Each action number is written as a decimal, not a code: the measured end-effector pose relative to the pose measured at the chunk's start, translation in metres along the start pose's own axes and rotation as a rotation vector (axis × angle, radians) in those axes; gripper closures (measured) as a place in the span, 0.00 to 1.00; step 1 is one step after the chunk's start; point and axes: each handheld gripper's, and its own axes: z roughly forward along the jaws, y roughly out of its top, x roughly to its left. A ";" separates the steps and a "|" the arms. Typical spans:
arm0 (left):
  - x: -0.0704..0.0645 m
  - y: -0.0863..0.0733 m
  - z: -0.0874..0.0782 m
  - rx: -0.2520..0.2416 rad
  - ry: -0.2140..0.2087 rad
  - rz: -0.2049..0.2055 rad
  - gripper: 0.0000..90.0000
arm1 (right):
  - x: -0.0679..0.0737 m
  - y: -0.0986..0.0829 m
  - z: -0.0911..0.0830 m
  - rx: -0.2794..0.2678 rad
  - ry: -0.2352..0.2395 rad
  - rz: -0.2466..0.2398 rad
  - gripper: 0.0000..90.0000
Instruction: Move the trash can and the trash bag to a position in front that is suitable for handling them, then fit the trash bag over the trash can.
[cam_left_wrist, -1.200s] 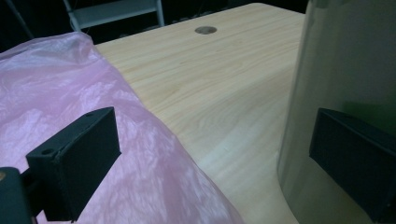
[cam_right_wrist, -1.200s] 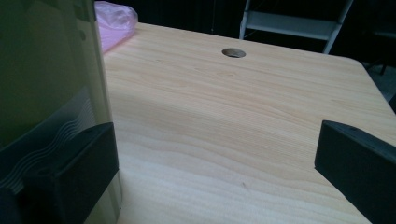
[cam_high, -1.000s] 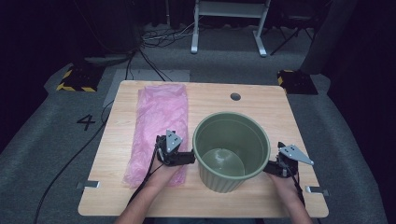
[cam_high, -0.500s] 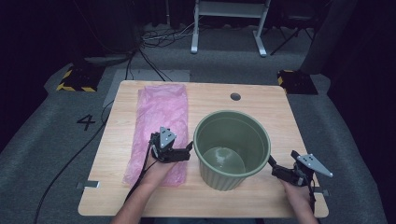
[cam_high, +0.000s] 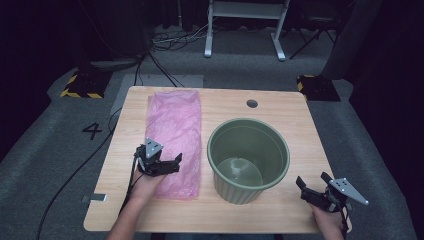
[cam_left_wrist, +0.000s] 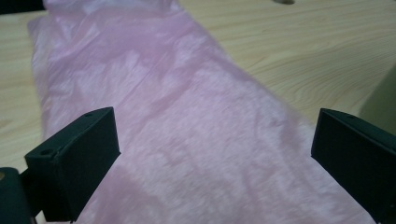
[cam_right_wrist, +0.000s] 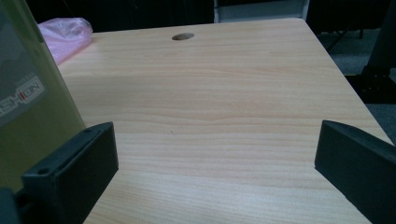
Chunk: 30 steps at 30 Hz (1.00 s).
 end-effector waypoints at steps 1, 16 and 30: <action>0.004 -0.004 0.001 0.002 0.008 -0.017 0.01 | -0.001 -0.001 0.001 -0.002 -0.006 0.000 0.00; 0.008 -0.022 0.021 0.230 0.021 -0.026 0.00 | -0.005 -0.002 0.001 -0.003 0.002 0.012 0.00; -0.028 -0.048 -0.016 0.285 -0.072 0.076 0.00 | -0.007 -0.002 0.001 0.000 0.007 0.028 0.00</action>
